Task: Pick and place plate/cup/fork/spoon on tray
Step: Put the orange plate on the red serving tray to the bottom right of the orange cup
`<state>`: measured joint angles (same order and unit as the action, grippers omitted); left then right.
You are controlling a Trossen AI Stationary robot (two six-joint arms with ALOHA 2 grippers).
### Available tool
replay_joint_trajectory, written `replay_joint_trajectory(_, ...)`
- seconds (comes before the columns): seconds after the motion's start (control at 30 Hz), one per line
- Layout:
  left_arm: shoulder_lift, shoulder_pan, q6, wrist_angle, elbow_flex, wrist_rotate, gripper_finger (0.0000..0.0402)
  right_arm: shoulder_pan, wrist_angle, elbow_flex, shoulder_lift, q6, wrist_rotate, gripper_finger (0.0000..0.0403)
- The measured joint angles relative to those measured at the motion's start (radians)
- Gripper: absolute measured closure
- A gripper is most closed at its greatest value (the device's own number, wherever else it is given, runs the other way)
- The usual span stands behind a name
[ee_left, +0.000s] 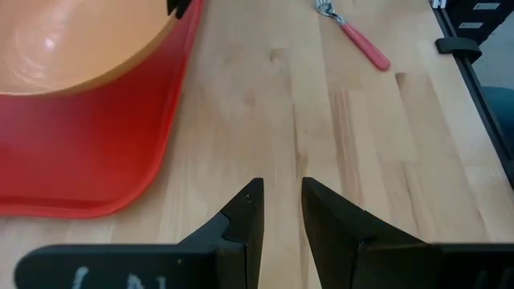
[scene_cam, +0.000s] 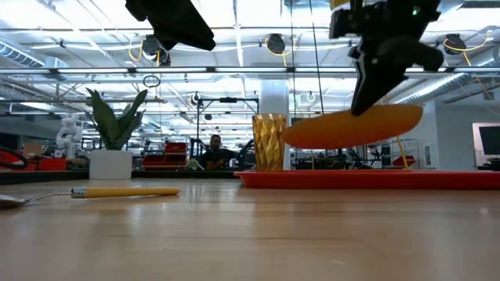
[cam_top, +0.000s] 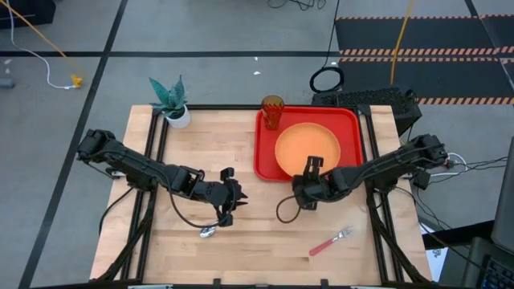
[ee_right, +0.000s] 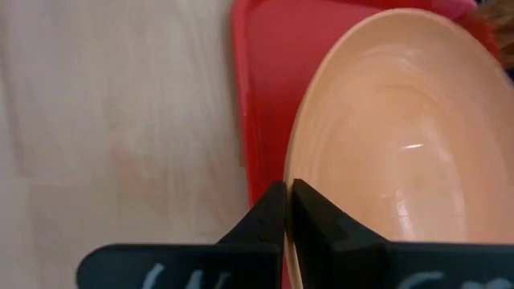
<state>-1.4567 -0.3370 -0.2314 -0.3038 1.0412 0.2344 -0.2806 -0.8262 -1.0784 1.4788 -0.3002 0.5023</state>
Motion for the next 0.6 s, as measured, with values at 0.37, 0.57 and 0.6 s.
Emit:
replay_joint_trajectory(0.37, 0.0, 0.0, -0.001, -0.008, 0.0, 0.0, 0.0314, 0.1, 0.207, 0.128, 0.0, 0.107, -0.006, 0.0403)
replay_joint_trajectory(0.57, 0.0, 0.0, -0.002, -0.008, 0.0, 0.0, 0.0314, 0.153, 0.315, 0.195, 0.0, 0.146, -0.048, 0.0403)
replay_joint_trajectory(0.6, 0.0, 0.0, -0.001, -0.008, 0.0, 0.0, 0.0314, 0.16, 0.332, 0.206, 0.0, 0.155, -0.06, 0.0403)
